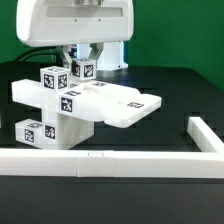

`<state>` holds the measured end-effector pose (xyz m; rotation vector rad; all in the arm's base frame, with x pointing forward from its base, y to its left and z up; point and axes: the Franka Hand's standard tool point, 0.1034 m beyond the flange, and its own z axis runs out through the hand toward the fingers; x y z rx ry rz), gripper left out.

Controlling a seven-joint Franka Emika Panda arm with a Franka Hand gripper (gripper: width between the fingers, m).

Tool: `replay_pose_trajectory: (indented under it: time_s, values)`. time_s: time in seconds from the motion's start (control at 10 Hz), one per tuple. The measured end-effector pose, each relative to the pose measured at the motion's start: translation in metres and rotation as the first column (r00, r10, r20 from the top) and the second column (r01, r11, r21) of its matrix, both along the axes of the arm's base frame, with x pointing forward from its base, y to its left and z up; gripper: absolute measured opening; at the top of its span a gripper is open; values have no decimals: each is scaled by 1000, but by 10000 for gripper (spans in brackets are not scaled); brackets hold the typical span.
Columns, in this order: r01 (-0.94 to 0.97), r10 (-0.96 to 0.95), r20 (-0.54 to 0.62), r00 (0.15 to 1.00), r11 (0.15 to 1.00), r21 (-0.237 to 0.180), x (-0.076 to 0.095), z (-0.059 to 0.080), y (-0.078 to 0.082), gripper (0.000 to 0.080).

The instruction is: Assemble chair

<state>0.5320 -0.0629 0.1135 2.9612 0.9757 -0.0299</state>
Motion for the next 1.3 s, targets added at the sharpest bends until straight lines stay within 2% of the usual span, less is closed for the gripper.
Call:
replay_pose_trajectory:
  time_s: [0.3,0.6,0.7,0.9,1.2,1.3]
  values:
    - [36,-36,0,999,999,3,-1,-1,0,284]
    - [314,-315,22,949,949,24,-4,-1,0,284]
    - [432,-433,22,901,901,39,-4,-2,0,284]
    - [535,-536,20,844,844,42,-3,-2,1,284]
    - [725,-726,4,688,687,49,-4,-2,2,284]
    - [808,-809,-1,588,587,61,-4,-2,3,284]
